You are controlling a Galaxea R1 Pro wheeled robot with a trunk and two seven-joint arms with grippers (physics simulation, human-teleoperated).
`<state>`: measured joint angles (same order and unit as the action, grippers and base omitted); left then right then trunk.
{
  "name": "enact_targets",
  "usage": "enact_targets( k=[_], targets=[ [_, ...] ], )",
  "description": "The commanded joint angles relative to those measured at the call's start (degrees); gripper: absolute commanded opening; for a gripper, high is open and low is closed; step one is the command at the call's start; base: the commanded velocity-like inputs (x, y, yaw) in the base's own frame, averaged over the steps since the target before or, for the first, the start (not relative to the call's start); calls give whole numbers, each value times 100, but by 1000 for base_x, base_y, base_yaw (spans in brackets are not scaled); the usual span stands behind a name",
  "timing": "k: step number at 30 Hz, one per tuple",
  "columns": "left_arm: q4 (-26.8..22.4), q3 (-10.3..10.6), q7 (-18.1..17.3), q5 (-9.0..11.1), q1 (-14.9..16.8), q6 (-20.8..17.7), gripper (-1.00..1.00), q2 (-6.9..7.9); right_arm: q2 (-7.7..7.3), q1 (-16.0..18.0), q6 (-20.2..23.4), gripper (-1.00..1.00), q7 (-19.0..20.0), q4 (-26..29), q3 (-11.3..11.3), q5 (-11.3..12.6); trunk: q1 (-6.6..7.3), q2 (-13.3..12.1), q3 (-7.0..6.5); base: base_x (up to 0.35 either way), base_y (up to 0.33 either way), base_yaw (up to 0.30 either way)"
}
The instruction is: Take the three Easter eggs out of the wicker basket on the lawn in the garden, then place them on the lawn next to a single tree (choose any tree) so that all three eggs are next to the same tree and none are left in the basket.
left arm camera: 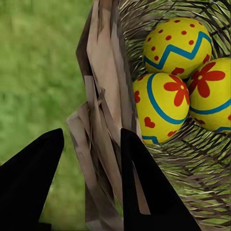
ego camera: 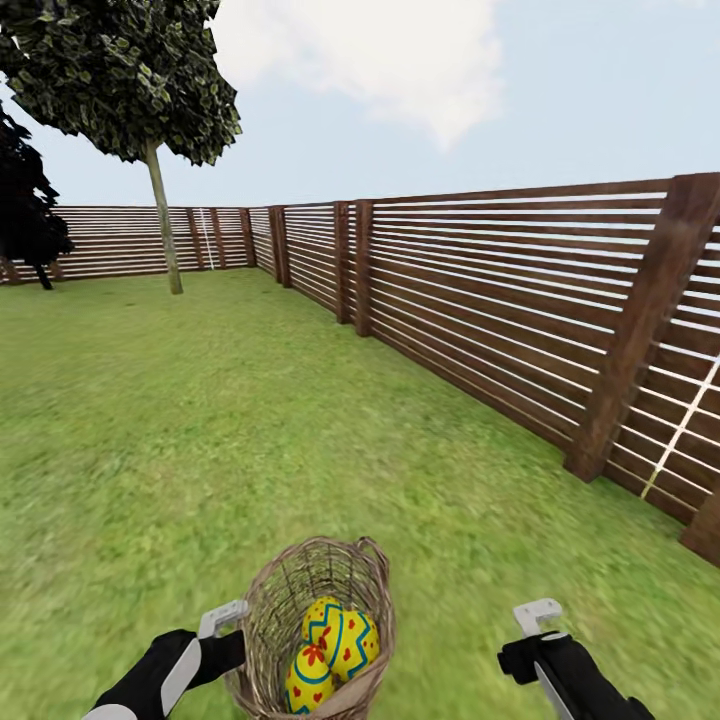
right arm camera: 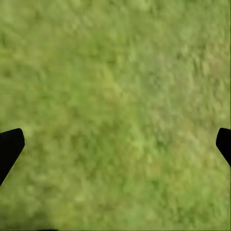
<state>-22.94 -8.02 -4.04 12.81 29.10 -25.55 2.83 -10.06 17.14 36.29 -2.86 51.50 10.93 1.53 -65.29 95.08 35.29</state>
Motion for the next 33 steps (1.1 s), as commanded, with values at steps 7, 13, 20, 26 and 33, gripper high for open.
enact_targets(
  k=[7,13,20,26,33],
  targets=[
    [-8,-42,-26,45,3,-37,-100,7,-4,3,33,100,-30,-20,25,14,-3,3,6,272,219,277],
    [-9,-102,-26,47,0,-37,-100,8,-4,1,28,100,-30,-26,24,23,-3,3,6,272,219,16],
    [-17,-111,-26,47,1,-37,-100,20,-4,6,28,100,-30,-26,24,17,-3,3,6,272,219,0],
    [-17,-112,-26,47,0,-37,-100,33,-4,4,28,100,-30,-27,24,23,-3,3,6,272,219,0],
    [-17,-112,-26,47,2,-37,-100,40,-5,4,28,100,-30,-26,24,23,-3,3,6,272,219,0]
  ],
)
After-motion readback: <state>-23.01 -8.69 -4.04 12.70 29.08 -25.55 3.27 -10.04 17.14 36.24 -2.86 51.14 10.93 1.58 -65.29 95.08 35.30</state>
